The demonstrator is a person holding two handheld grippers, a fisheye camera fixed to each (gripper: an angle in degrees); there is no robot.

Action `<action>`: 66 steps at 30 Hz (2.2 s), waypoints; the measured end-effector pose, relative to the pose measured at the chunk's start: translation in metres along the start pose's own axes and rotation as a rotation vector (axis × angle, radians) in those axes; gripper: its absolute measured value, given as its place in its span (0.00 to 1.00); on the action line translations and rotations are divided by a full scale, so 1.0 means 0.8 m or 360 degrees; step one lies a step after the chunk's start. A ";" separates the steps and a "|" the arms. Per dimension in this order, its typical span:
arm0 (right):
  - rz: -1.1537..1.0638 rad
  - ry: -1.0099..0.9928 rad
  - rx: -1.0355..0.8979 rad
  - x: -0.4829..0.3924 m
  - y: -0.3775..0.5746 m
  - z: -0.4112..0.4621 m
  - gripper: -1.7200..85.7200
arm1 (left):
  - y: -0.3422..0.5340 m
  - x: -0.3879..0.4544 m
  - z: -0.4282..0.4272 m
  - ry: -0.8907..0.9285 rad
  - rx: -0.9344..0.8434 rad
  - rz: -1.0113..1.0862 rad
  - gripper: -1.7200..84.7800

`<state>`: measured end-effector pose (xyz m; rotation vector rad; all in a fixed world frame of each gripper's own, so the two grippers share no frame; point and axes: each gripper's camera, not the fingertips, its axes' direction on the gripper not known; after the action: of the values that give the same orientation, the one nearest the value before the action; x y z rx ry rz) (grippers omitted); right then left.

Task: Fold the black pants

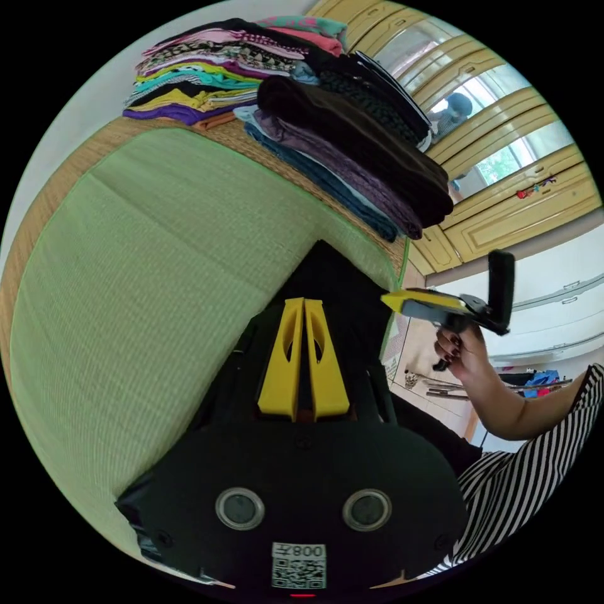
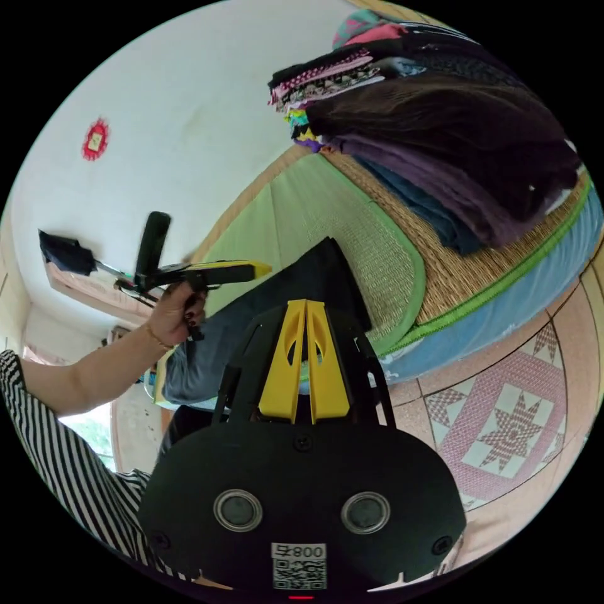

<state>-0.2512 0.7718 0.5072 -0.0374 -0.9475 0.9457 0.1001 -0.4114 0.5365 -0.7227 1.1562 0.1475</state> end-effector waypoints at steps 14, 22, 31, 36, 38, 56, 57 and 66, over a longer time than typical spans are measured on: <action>-0.0443 -0.0356 -0.0257 -0.304 -0.097 0.168 0.03 | 0.422 -0.200 -0.191 -0.0354 0.0202 -0.1156 0.06; -0.1084 -0.0483 -0.0657 -0.617 -0.145 0.375 0.06 | 0.573 -0.252 -0.216 -0.0207 0.0274 -0.1279 0.03; -0.1385 -0.0490 -0.0923 -0.864 -0.181 0.557 0.10 | 0.715 -0.279 -0.273 -0.0154 0.0432 -0.1213 0.03; -0.1409 -0.0490 -0.1072 -0.944 -0.188 0.623 0.10 | 0.796 -0.292 -0.299 -0.0101 0.0543 -0.1234 0.03; -0.1467 -0.0480 -0.1056 -0.965 -0.180 0.628 0.10 | 0.831 -0.296 -0.308 -0.0061 0.0586 -0.1226 0.03; -0.1324 -0.0536 -0.1011 -1.102 -0.202 0.680 0.05 | 1.089 -0.343 -0.406 -0.0493 0.0895 -0.1687 0.08; -0.1314 -0.0528 -0.1020 -1.109 -0.206 0.684 0.05 | 1.100 -0.346 -0.409 -0.0510 0.0919 -0.1724 0.09; -0.1238 -0.0532 -0.0973 -1.143 -0.233 0.681 0.03 | 1.201 -0.381 -0.408 -0.0279 0.0926 -0.1910 0.04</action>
<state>-0.7196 -0.1798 0.3026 -0.0236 -1.3899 -0.0798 -0.7265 0.2105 0.3084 -0.7437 0.4059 -1.0684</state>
